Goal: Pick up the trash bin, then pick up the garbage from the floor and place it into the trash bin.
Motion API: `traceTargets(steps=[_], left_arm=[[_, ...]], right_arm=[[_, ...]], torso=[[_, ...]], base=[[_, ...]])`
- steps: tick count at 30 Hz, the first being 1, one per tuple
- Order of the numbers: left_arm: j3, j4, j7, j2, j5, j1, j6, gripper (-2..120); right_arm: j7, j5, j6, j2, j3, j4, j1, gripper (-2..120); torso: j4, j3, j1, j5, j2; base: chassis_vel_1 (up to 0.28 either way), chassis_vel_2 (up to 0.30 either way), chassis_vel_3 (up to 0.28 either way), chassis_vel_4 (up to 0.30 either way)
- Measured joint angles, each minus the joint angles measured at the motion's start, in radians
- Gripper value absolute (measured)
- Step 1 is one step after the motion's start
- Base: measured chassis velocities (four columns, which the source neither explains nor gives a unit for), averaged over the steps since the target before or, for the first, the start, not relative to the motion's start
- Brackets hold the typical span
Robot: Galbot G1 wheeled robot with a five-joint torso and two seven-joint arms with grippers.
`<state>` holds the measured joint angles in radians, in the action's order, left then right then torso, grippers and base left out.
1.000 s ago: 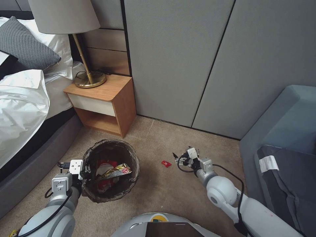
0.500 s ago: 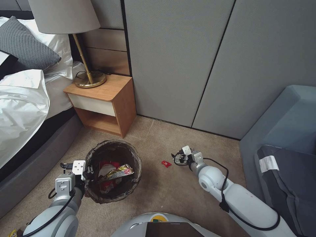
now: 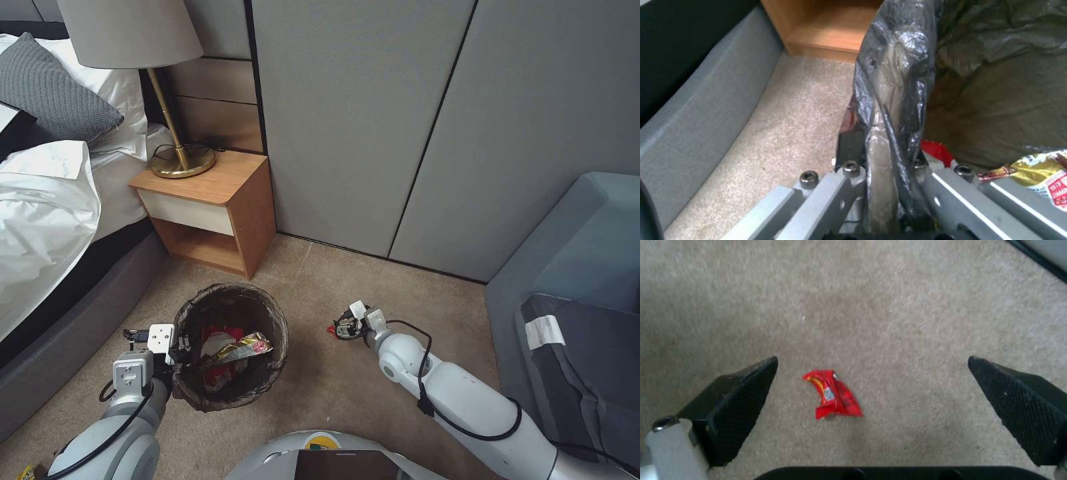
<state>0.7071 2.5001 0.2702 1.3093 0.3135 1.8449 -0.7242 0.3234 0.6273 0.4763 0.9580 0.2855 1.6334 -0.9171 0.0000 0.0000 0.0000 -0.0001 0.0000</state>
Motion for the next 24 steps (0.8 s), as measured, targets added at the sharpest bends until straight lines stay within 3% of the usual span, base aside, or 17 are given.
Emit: traceTargets(steps=[24], left_arm=[[-0.003, 0.0, -0.001, 0.005, 0.0, -0.005, -0.001, 3]], right_arm=[[0.062, -0.011, 0.061, 0.104, 0.155, -0.185, 0.15, 100]], torso=[[0.0, 0.0, 0.0, 0.0, 0.0]], base=[[0.0, 0.0, 0.0, 0.0]])
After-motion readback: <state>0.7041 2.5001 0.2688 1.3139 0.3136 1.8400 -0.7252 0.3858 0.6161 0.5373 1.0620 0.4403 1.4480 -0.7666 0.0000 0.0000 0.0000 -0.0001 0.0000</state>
